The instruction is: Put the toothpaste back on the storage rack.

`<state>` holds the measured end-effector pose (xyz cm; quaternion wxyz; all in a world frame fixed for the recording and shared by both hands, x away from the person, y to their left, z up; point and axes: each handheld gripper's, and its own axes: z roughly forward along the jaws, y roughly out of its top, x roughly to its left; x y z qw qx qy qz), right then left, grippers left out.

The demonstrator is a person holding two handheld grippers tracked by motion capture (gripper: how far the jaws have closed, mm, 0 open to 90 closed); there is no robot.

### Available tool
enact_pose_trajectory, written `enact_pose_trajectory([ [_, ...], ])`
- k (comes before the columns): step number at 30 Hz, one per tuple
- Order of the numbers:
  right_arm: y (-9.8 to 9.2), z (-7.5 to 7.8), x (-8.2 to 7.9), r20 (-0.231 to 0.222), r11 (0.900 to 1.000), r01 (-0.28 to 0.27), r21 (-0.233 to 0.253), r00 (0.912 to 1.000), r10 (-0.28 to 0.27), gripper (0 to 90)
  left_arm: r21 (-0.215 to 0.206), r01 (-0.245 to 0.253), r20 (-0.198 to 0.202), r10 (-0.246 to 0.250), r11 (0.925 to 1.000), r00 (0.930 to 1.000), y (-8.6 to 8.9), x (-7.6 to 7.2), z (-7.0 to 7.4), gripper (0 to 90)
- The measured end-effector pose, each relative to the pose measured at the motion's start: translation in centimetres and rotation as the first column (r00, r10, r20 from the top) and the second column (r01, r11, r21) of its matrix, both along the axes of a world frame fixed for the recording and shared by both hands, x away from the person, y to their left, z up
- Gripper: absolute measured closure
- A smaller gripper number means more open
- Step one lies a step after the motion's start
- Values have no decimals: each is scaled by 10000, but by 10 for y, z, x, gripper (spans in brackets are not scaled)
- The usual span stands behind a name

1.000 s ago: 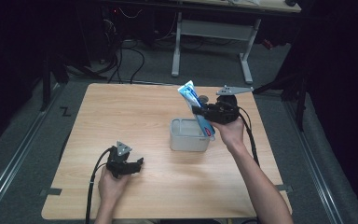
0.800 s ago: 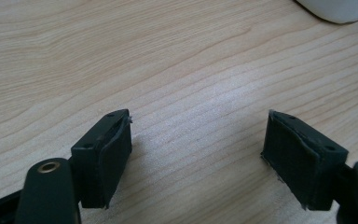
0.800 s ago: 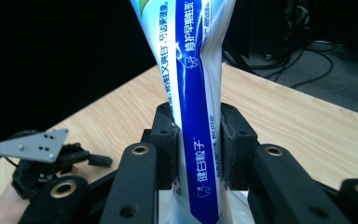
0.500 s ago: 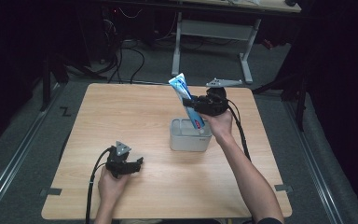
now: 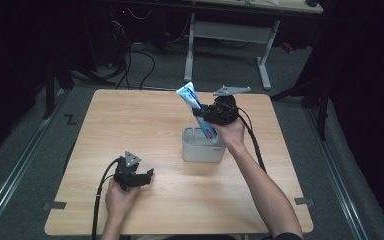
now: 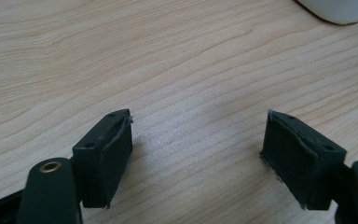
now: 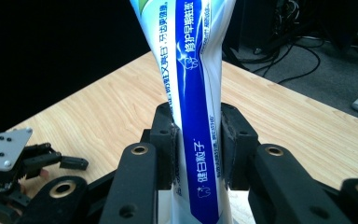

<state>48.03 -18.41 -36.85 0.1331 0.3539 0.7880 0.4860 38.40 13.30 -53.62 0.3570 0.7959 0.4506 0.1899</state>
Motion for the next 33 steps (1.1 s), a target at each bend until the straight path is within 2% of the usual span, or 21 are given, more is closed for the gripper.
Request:
enact_pose_trajectory([
  [6,1,-4,3,-102,10000,48,5,9999,-48,700,-8,7,-12,-7,10000,10000,0,0,0,245],
  [13,7,-9,2,-115,9993,-34,-374,9999,30,699,7,0,-1,0,10000,10000,0,0,0,245],
  [20,1,-17,0,-393,9989,70,-460,9992,-88,697,14,0,-7,0,10000,10000,0,0,0,245],
  [28,0,-18,-2,-396,9988,86,-478,9992,-105,697,46,2,7,-2,10000,10000,0,0,0,246],
  [33,1,-26,0,-549,9984,103,-560,9984,-134,698,43,13,-9,-13,10000,10000,0,0,0,245],
])
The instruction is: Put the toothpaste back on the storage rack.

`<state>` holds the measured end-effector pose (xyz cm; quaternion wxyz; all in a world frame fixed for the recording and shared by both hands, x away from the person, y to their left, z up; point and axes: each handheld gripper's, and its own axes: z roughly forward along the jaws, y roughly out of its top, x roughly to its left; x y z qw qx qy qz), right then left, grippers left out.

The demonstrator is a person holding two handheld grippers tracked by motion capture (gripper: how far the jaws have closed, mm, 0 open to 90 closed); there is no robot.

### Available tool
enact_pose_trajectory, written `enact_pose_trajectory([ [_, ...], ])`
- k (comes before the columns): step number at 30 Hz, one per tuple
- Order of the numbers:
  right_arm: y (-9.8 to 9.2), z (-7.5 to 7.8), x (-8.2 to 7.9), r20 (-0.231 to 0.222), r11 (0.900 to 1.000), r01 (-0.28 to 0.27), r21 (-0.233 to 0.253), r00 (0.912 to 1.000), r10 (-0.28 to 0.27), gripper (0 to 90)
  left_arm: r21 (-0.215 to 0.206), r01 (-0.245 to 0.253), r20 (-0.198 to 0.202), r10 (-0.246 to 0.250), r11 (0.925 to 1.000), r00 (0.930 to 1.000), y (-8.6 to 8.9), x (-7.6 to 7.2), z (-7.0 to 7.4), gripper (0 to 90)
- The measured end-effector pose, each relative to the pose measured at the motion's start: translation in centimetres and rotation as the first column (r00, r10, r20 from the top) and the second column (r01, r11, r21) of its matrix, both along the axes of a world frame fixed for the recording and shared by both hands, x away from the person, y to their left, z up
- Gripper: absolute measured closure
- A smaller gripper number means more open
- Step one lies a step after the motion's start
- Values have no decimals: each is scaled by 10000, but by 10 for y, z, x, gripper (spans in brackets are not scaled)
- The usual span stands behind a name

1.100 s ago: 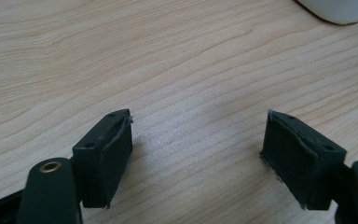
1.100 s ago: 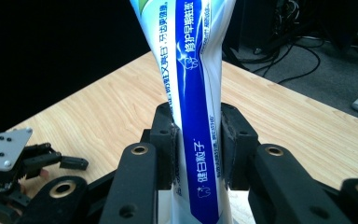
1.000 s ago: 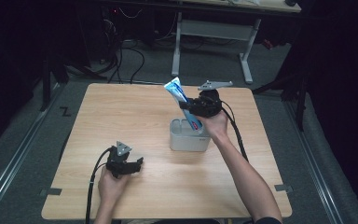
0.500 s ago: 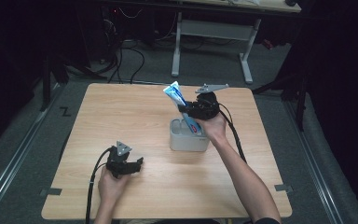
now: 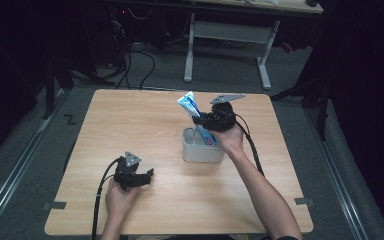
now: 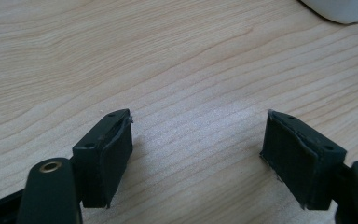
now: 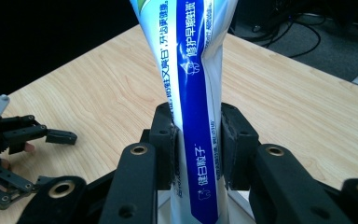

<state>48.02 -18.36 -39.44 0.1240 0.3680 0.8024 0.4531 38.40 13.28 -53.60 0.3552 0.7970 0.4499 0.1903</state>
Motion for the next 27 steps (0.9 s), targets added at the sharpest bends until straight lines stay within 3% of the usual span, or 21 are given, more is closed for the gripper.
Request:
enact_pose_trajectory([
  [20,-8,-9,-1,-239,9992,148,-363,9996,-156,696,11,-9,16,9,10000,10000,0,0,0,246],
  [27,-12,-14,-3,-335,9994,212,-263,9992,-221,696,-55,-28,5,28,10000,10000,0,0,0,246],
])
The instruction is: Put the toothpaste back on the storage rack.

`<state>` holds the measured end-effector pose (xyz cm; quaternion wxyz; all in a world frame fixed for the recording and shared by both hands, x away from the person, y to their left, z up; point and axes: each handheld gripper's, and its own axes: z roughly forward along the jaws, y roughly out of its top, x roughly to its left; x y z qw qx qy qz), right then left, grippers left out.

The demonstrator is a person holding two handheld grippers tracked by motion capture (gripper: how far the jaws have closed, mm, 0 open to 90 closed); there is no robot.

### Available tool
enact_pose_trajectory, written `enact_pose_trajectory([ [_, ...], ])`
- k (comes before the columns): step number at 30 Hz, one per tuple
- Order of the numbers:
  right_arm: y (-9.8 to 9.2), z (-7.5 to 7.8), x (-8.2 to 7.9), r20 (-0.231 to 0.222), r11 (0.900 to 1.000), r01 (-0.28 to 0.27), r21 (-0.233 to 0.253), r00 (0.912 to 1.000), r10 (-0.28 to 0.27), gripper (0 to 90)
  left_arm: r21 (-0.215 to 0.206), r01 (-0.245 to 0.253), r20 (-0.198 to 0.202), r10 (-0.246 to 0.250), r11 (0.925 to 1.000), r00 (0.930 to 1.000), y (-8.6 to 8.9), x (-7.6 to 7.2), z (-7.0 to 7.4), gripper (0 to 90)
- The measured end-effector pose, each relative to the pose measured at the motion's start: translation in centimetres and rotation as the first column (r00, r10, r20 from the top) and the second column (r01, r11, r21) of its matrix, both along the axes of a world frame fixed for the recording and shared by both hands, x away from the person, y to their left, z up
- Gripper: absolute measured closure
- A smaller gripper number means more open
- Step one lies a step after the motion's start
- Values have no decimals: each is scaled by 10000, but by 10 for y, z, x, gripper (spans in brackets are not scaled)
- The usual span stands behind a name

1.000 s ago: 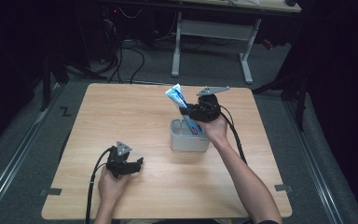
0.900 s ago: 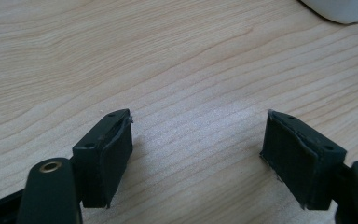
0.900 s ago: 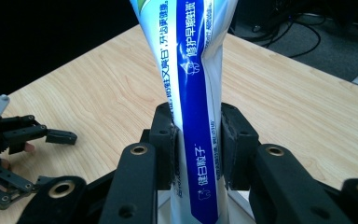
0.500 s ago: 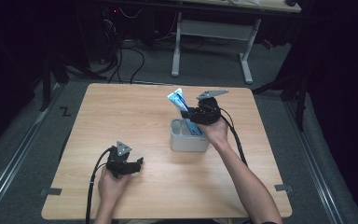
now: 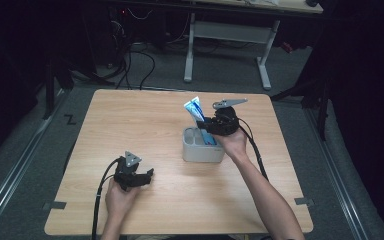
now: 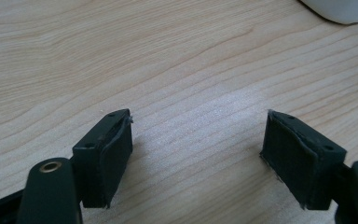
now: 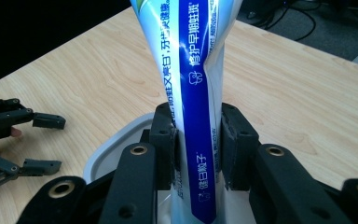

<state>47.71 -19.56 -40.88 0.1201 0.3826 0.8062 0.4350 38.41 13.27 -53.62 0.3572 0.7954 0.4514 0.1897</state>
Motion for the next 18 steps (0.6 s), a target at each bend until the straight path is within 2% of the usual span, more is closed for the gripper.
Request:
enact_pose_trajectory([
  [7,-6,-4,-2,-148,9999,114,33,9998,-114,697,14,3,1,-3,10000,10000,0,0,0,246],
  [16,-9,-3,-6,-52,10000,73,1,10000,-73,696,20,11,-7,-11,10000,10000,0,0,0,245],
  [18,-9,-5,-7,-33,9998,58,-164,10000,-58,696,29,17,-14,-17,10000,10000,0,0,0,246],
])
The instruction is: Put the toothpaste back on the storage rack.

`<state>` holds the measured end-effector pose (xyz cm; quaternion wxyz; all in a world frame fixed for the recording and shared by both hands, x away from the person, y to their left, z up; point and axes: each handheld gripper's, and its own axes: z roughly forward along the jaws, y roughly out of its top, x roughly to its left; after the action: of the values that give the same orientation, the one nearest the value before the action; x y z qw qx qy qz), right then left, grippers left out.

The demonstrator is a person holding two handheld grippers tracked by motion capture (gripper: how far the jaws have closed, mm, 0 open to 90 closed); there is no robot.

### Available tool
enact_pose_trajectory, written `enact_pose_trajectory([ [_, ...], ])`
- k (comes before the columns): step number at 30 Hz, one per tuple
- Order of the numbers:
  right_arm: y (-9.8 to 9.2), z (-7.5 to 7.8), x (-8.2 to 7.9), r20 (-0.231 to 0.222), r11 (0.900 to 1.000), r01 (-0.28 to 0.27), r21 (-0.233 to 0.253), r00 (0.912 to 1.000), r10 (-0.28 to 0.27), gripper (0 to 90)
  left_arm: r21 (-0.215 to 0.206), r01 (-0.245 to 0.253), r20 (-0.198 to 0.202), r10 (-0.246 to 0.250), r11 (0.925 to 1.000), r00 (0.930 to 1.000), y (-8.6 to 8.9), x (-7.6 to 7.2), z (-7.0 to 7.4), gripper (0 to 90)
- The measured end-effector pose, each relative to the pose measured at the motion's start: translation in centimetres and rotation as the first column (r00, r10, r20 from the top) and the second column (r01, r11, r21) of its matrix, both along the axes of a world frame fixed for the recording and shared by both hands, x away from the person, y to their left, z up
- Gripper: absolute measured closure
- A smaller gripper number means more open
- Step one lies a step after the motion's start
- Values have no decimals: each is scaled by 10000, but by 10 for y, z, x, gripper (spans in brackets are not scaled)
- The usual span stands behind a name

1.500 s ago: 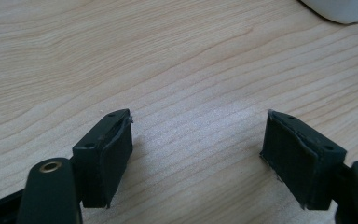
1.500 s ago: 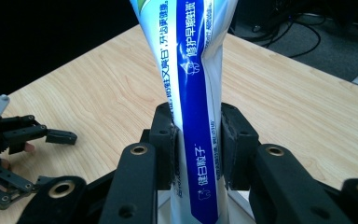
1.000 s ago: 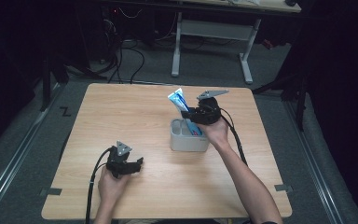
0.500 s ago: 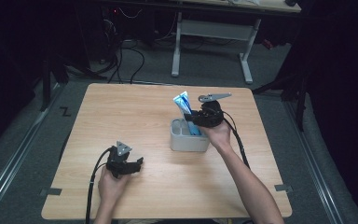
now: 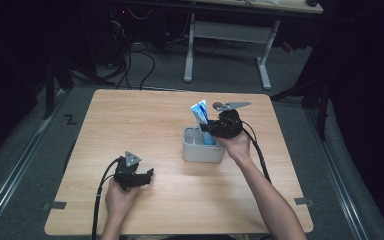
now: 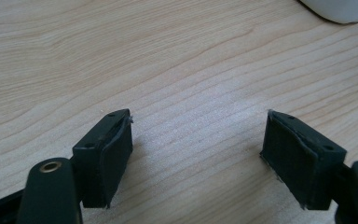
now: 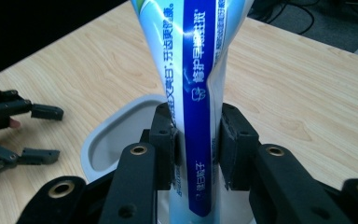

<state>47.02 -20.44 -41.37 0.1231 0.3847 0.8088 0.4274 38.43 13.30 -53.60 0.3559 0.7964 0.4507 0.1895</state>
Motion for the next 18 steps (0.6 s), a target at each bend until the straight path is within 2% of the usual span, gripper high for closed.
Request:
enact_pose_trajectory([
  [2,1,-4,-1,15,9996,-47,-269,10000,47,696,-3,0,0,0,10000,10000,0,0,0,245],
  [4,0,-7,-1,-169,9997,-58,-255,9998,53,696,-25,-11,3,11,10000,10000,0,0,0,246],
  [10,-2,-10,-2,-179,9998,-36,-172,9998,33,696,-23,-12,3,12,10000,10000,0,0,0,246],
  [18,2,-15,-6,-89,9983,-190,-558,9998,186,692,-18,-14,4,14,10000,10000,0,0,0,245],
])
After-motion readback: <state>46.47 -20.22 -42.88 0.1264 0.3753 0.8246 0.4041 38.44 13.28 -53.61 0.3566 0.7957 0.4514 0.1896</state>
